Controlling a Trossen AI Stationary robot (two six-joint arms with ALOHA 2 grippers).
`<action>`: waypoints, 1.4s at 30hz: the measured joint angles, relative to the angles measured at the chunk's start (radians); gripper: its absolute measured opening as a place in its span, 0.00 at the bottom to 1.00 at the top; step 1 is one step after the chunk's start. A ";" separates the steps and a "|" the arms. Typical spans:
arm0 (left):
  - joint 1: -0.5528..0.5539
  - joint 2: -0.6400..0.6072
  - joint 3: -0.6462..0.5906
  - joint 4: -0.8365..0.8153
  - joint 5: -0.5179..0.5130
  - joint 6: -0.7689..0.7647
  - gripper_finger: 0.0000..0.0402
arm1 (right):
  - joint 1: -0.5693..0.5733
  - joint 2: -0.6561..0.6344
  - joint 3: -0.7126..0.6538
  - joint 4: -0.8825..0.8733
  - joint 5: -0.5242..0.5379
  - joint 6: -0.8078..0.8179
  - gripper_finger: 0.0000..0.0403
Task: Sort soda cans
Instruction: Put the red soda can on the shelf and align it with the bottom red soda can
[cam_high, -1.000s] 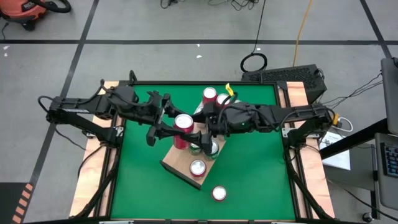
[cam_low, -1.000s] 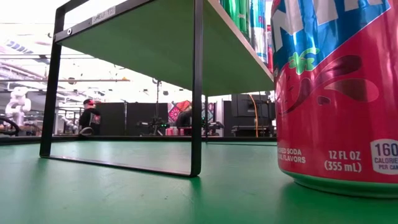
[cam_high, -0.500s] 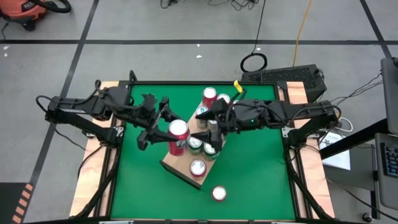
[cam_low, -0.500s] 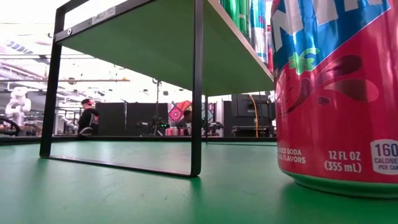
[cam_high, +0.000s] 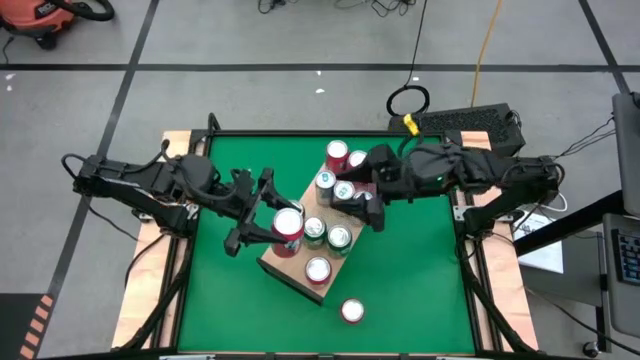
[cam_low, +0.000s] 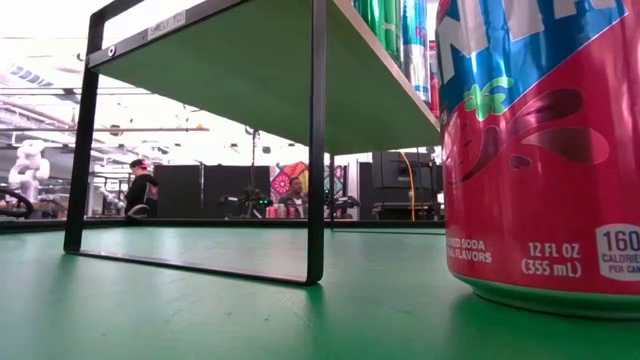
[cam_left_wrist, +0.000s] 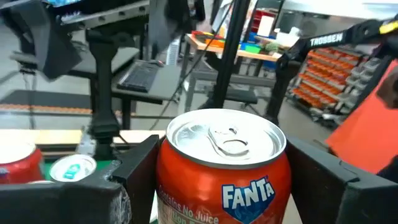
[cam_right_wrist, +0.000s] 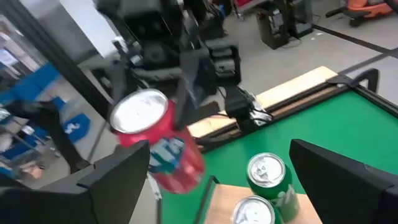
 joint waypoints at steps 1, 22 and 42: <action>-0.005 0.000 -0.007 0.005 -0.015 0.012 0.68 | 0.003 -0.007 0.000 0.004 0.000 0.001 0.94; -0.193 -0.002 -0.293 0.201 -0.271 0.118 0.68 | 0.098 -0.037 0.000 0.017 0.002 0.043 0.94; -0.229 -0.004 -0.385 0.261 -0.387 0.190 0.68 | 0.121 -0.038 0.000 0.074 0.083 0.001 0.94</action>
